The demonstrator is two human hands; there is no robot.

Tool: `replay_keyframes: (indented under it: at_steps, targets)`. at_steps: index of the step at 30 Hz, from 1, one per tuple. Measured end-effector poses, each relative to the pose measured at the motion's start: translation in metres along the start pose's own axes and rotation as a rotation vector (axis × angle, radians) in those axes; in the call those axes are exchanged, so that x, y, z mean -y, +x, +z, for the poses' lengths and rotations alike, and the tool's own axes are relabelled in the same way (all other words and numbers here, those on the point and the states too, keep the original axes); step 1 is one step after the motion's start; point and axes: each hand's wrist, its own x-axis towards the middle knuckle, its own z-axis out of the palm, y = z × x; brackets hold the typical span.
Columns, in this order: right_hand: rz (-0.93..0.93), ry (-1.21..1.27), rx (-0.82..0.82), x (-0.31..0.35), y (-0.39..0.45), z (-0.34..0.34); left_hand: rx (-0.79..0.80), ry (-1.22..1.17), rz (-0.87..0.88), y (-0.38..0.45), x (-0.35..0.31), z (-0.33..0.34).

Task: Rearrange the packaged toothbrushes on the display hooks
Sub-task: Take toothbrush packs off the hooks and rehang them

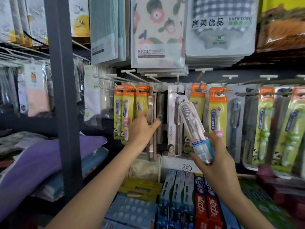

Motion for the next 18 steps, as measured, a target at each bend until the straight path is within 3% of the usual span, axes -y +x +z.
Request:
replay_keyframes:
  at_steps: [10,18]
  targets:
    - [0.025,0.249,-0.016,0.011,0.028,0.014,-0.019,0.009,0.069,-0.011,0.005,-0.011]
    - [-0.098,0.046,0.030,-0.001,0.037,0.004,-0.062,0.087,0.110,-0.012,0.013,-0.012]
